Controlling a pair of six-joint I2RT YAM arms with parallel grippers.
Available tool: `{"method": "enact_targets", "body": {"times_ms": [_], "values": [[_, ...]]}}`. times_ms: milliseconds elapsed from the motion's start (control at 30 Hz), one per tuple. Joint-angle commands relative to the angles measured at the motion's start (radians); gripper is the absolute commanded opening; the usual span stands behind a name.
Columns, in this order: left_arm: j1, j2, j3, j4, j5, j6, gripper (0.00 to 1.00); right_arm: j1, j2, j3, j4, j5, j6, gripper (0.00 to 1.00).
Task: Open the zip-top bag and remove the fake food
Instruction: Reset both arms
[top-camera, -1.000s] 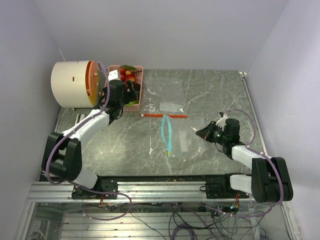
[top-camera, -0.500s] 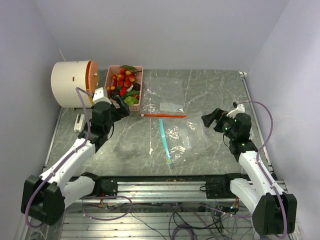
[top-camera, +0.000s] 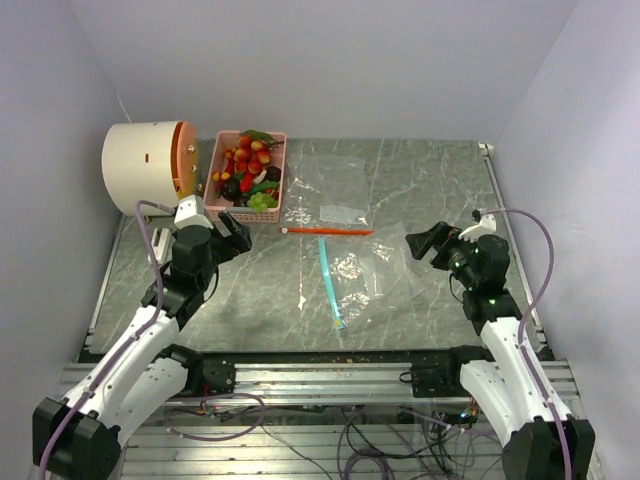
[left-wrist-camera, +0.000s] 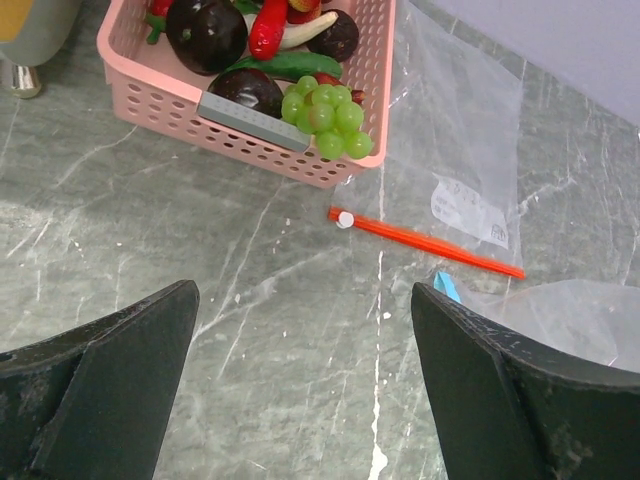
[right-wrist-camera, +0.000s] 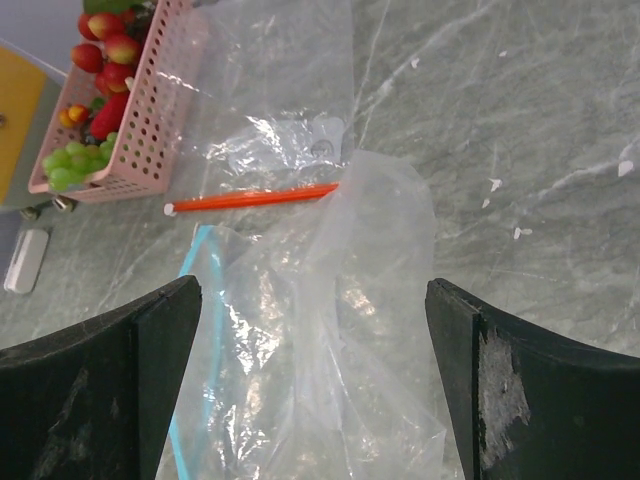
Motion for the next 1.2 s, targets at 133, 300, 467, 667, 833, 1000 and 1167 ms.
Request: {"method": "enact_targets", "body": {"times_ms": [133, 300, 467, 667, 833, 1000, 1167], "values": [[-0.005, -0.046, -0.003, -0.067, -0.046, 0.021, 0.97, -0.004, -0.074, -0.010, -0.014, 0.054, -0.004, 0.97], [-0.005, -0.037, 0.004, -0.074, -0.036, 0.028, 0.97, -0.004, -0.086, -0.013, -0.014, 0.055, -0.014, 0.98], [-0.005, -0.031, 0.018, -0.070, -0.027, 0.026, 0.98, -0.004, -0.052, 0.006, -0.019, 0.044, -0.029, 0.98], [-0.005, -0.008, 0.023, -0.079, -0.037, 0.042, 0.98, -0.004, -0.045, -0.004, -0.004, 0.040, -0.035, 0.98], [-0.005, -0.017, -0.009, -0.060, -0.037, 0.039, 0.98, -0.004, -0.051, -0.019, 0.006, 0.030, -0.042, 0.98], [-0.006, -0.020, -0.012, -0.057, -0.056, 0.044, 0.98, -0.004, -0.049, -0.005, -0.004, 0.035, -0.051, 0.98], [-0.006, -0.005, -0.016, -0.025, -0.003, 0.031, 0.98, -0.004, -0.095, -0.014, 0.005, 0.032, -0.040, 0.98]]}}
